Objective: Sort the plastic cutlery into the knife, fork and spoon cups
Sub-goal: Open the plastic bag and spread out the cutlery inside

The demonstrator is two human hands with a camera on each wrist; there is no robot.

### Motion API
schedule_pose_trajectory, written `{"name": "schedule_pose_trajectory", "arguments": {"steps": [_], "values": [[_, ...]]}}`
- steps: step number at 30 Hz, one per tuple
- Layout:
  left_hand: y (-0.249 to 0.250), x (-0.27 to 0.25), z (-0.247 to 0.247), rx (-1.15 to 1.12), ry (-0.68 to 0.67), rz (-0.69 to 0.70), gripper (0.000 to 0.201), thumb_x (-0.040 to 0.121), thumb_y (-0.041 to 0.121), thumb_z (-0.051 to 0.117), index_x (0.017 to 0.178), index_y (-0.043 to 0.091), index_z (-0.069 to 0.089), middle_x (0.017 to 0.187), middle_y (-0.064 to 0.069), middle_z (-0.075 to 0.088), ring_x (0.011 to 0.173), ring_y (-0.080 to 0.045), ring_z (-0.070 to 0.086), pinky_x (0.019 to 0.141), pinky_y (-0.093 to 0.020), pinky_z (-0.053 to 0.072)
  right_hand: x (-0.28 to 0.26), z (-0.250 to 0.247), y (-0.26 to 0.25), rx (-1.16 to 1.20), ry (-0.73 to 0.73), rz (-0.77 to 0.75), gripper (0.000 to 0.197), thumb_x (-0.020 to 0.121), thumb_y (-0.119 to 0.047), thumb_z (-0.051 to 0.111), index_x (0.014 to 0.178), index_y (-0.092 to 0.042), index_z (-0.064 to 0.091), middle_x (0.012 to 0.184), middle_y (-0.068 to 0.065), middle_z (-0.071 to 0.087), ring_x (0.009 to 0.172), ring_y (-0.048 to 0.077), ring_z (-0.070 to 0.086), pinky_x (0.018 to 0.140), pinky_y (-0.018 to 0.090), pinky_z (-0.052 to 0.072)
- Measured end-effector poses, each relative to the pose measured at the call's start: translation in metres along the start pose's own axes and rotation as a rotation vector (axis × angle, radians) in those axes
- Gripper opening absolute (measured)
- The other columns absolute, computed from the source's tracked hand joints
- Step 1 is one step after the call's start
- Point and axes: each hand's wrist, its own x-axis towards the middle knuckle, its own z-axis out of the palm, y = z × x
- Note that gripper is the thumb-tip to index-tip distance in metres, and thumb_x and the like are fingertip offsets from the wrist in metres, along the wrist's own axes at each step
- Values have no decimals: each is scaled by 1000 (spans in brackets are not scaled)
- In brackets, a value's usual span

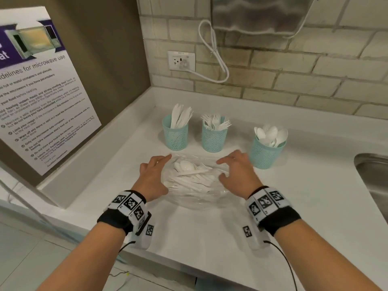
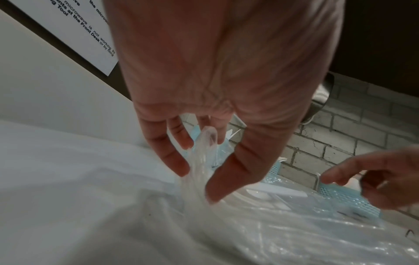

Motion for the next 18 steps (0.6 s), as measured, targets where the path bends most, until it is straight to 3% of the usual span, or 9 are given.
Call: {"name": "schedule_pose_trajectory", "arguments": {"steps": [4, 8, 10, 11, 13, 15, 18], "values": [[0, 2, 4, -29, 50, 2, 87, 74, 2, 64, 147, 32, 26, 143, 7, 28, 124, -25, 27, 101, -22, 21, 18, 17, -10, -18, -271, 171, 57, 88, -47, 45, 131, -9, 52, 136, 13, 50, 127, 30, 43, 107, 38, 35], [1, 6, 6, -80, 88, 44, 79, 78, 6, 66, 146, 28, 31, 143, 4, 30, 129, -19, 38, 103, -21, 25, 29, 24, -14, 137, -307, 232, 43, 97, -33, 28, 125, -7, 47, 124, 19, 55, 116, 36, 50, 97, 43, 39], [5, 7, 6, -107, 80, 76, 82, 77, -3, 64, 146, 25, 31, 141, 4, 30, 123, -10, 38, 99, -16, 29, 32, 26, -20, 90, -384, 175, 68, 92, -61, 20, 127, -12, 49, 126, 17, 58, 119, 38, 49, 102, 46, 35], [7, 8, 6, -123, 74, 98, 83, 75, -8, 62, 146, 25, 32, 138, 6, 31, 120, -7, 38, 98, -15, 31, 33, 29, -21, -10, -452, 136, 83, 83, -76, 20, 130, -15, 50, 132, 14, 55, 125, 38, 44, 107, 47, 30], [11, 9, 5, -168, 53, 139, 85, 74, -13, 58, 144, 27, 34, 131, 11, 31, 116, -6, 37, 98, -19, 38, 39, 35, -20, -106, -485, 75, 95, 68, -87, 38, 134, -19, 49, 139, 7, 51, 130, 35, 36, 108, 45, 30], [11, 12, 5, -208, 26, 151, 86, 73, -14, 58, 143, 30, 34, 127, 14, 31, 112, -6, 38, 95, -20, 40, 44, 37, -20, -186, -474, 39, 86, 65, -78, 56, 127, -20, 53, 131, 6, 56, 123, 30, 40, 100, 40, 37], [7, 17, 2, -238, -1, 129, 85, 74, -11, 62, 144, 28, 33, 127, 12, 31, 106, -10, 41, 89, -15, 37, 51, 34, -23, -202, -459, 15, 60, 72, -58, 64, 113, -15, 58, 118, 7, 60, 113, 28, 49, 95, 37, 37]]}}
